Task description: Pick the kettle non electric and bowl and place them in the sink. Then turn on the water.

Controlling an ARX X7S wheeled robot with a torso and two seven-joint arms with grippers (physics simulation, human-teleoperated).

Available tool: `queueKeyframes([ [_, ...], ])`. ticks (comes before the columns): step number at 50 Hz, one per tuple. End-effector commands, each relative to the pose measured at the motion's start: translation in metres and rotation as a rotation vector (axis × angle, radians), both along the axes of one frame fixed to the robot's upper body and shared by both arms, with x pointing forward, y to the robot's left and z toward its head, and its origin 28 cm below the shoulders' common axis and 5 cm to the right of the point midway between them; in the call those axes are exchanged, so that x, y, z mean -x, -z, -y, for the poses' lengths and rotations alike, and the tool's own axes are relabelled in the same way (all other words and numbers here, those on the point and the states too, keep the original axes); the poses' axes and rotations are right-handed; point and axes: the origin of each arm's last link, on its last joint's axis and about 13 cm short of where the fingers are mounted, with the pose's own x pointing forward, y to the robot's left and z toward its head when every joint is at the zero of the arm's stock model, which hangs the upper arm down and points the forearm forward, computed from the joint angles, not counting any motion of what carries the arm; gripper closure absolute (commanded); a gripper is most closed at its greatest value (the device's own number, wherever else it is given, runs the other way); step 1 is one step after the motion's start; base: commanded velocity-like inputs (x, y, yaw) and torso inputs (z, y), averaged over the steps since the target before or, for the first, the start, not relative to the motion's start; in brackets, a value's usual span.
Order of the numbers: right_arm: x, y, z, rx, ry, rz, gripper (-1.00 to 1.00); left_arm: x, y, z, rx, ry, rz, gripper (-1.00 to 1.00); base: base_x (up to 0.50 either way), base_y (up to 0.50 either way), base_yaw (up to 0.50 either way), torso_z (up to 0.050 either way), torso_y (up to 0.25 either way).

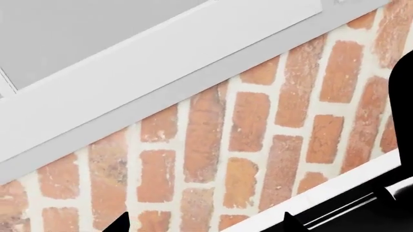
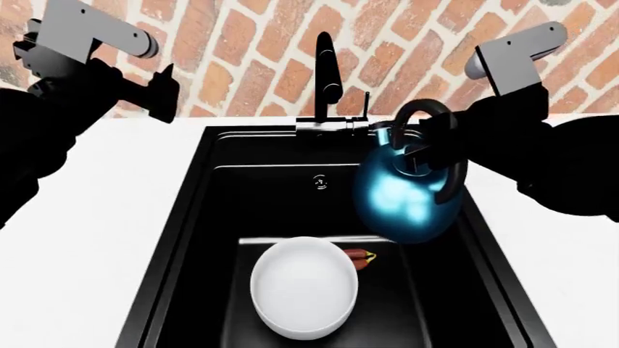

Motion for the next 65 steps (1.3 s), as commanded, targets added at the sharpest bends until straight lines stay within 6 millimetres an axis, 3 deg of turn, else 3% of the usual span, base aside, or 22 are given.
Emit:
queueKeyframes([
  [1, -0.006, -0.006, -0.002, 0.021, 0.012, 0.074, 1.00, -0.001, -0.001, 0.000, 0.005, -0.006, 0.005, -1.00, 0.00, 0.00, 0.00, 0.000, 0.000],
  [32, -0.021, 0.027, -0.040, -0.001, -0.112, 0.005, 1.00, 0.002, -0.006, -0.002, 0.008, -0.004, 0.025, -1.00, 0.00, 0.00, 0.00, 0.000, 0.002],
  [65, -0.036, 0.040, -0.069, -0.022, -0.209, -0.025, 1.00, 0.003, -0.002, -0.005, 0.007, -0.012, 0.024, -1.00, 0.00, 0.00, 0.00, 0.001, 0.002],
])
